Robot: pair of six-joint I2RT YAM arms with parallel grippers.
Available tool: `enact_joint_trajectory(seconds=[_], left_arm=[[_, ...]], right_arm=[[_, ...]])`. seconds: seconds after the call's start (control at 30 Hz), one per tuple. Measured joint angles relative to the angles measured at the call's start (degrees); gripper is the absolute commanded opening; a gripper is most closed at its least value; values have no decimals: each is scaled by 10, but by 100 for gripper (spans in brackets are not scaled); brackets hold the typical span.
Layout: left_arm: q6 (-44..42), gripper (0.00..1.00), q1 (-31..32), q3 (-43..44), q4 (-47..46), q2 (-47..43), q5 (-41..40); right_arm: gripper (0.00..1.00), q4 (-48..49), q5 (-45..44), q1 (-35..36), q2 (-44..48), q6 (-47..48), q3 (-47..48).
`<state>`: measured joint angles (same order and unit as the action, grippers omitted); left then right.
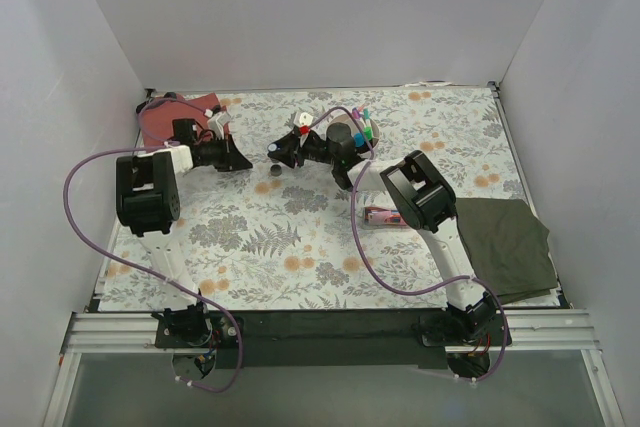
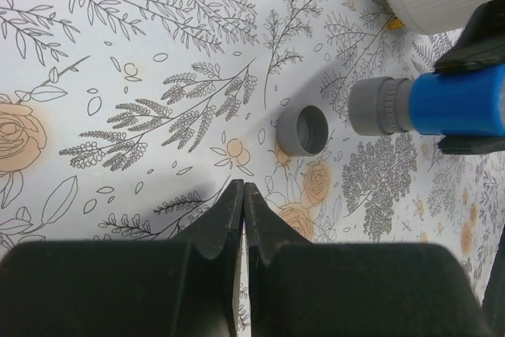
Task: Sort the stationery into containers
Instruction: Move the stationery to the center of the board.
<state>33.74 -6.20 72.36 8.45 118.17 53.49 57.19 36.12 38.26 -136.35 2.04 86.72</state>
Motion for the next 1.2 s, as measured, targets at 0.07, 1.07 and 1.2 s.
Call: enact_joint_trajectory(seconds=[0.07, 1.07, 1.2], left_arm=[[4, 0, 1, 0, -6, 7, 0], [54, 0, 18, 10, -43, 25, 14], [58, 0, 18, 20, -45, 27, 16]], right_arm=[[1, 3, 0, 0, 0, -4, 3], [1, -43, -90, 26, -5, -46, 2], [1, -70, -111, 32, -5, -37, 6]])
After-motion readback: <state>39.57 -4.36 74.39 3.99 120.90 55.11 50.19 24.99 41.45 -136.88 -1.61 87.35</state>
